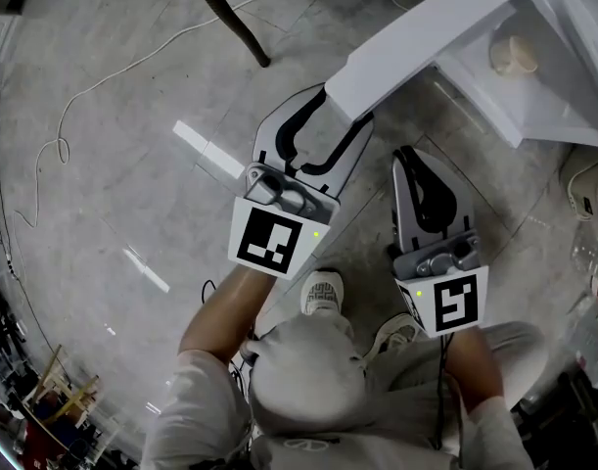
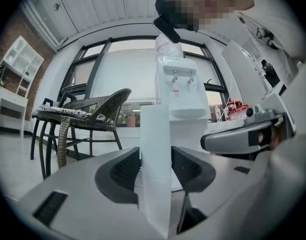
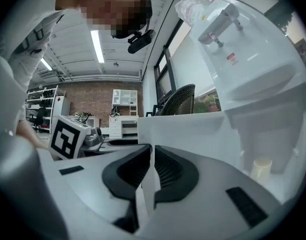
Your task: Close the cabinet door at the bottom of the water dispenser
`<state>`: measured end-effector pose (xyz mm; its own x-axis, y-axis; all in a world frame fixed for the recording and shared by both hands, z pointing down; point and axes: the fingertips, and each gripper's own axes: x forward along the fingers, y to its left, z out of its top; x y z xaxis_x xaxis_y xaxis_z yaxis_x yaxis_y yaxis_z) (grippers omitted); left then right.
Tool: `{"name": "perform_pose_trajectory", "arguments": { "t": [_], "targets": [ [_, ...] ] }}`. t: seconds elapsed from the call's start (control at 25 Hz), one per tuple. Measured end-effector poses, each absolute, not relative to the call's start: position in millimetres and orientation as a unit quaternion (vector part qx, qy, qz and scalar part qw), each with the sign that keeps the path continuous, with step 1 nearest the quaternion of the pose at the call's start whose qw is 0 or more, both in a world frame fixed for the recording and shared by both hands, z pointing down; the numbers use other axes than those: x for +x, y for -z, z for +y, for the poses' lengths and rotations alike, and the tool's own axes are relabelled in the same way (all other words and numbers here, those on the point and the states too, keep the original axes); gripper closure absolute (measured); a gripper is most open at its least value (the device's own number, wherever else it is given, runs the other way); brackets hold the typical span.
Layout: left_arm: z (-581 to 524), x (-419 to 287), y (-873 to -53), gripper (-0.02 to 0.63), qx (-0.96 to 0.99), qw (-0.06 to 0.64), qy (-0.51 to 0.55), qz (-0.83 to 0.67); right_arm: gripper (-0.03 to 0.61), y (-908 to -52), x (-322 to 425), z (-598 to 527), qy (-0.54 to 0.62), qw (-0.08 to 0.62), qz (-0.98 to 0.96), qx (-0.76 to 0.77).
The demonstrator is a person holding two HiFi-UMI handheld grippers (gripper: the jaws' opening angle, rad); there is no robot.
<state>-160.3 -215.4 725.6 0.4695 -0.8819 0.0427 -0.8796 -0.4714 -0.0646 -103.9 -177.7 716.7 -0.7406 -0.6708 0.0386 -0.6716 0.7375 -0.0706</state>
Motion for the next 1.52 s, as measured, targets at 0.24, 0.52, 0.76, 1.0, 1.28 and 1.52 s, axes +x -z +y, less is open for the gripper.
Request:
{"name": "perform_pose_trajectory", "arguments": {
  "t": [0.24,0.52,0.76,1.0,1.28,1.52],
  "targets": [
    [-218,-155,-722,0.423,-0.851,0.009,0.013,0.525,0.558,-732,-93,-178,-0.029,0.016,-0.923,0.382],
    [-206,-137,-722,0.426,-0.842,-0.004,0.020,0.538,0.558,-752,-73,-170,-0.029,0.033,-0.912,0.409],
    [-191,-105,-726,0.425,-0.855,-0.019,0.034,0.517,0.558,-767,-25,-166,-0.028,0.045,-0.888,0.456],
    [-186,-93,-725,0.420,-0.856,-0.026,0.037,0.515,0.558,-777,21,-163,-0.034,0.049,-0.863,0.502],
    [-171,-58,-724,0.405,-0.867,-0.017,0.042,0.497,0.558,-784,27,-154,-0.024,0.046,-0.863,0.503],
    [-163,-41,-725,0.397,-0.879,-0.013,0.056,0.473,0.558,-810,30,-142,-0.016,0.070,-0.862,0.502]
  ]
}}
